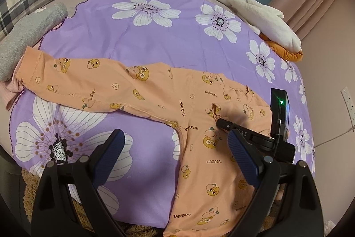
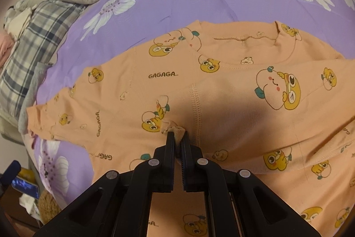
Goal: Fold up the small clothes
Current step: 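Carry the sleeve across the onesie body and lay it down with the right tool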
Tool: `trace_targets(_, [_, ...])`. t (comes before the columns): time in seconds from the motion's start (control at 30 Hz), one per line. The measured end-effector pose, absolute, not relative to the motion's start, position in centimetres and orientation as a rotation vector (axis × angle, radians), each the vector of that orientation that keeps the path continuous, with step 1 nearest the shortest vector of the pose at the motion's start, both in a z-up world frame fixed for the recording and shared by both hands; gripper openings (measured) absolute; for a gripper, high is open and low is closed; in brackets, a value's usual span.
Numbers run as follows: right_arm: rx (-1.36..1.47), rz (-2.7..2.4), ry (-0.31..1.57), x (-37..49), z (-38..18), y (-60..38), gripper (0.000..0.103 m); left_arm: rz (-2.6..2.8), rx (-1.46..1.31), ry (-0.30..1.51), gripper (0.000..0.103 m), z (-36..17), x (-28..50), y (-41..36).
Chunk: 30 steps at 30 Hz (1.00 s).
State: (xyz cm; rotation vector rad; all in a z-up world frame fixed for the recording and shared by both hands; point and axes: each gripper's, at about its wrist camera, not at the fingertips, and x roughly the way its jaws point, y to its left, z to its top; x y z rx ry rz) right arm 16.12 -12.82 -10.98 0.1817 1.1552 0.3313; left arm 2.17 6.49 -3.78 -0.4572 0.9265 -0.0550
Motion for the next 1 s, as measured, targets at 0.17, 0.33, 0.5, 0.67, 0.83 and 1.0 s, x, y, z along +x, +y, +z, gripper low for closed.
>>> trace_targets(0.17, [0.203, 0.347, 1.148, 16.0, -11.4, -13.1, 0.006, -0.056, -0.448, 0.933, 0.094, -3.9, 2.3, 6.2])
trace_targets(0.33, [0.178, 0.342, 1.147, 16.1, -11.4, -12.8, 0.006, -0.056, -0.448, 0.936, 0.094, -4.0, 2.3, 6.1])
trace_targets(0.5, [0.183, 0.344, 1.137, 16.0, -11.5, -12.8, 0.006, -0.055, -0.447, 0.94, 0.094, -4.0, 2.3, 6.0])
trace_targets(0.67, [0.21, 0.364, 1.132, 16.0, -11.8, -13.1, 0.006, -0.061, -0.443, 0.943, 0.094, -4.1, 2.3, 5.7])
trace_targets(0.83, [0.247, 0.374, 1.124, 15.9, -11.9, -13.4, 0.006, -0.067, -0.436, 0.94, 0.094, -3.9, 2.2, 5.2])
trace_targets(1.0, [0.238, 0.373, 1.099, 15.5, -11.9, -13.3, 0.006, -0.076, -0.43, 0.943, 0.094, -3.9, 2.1, 4.8])
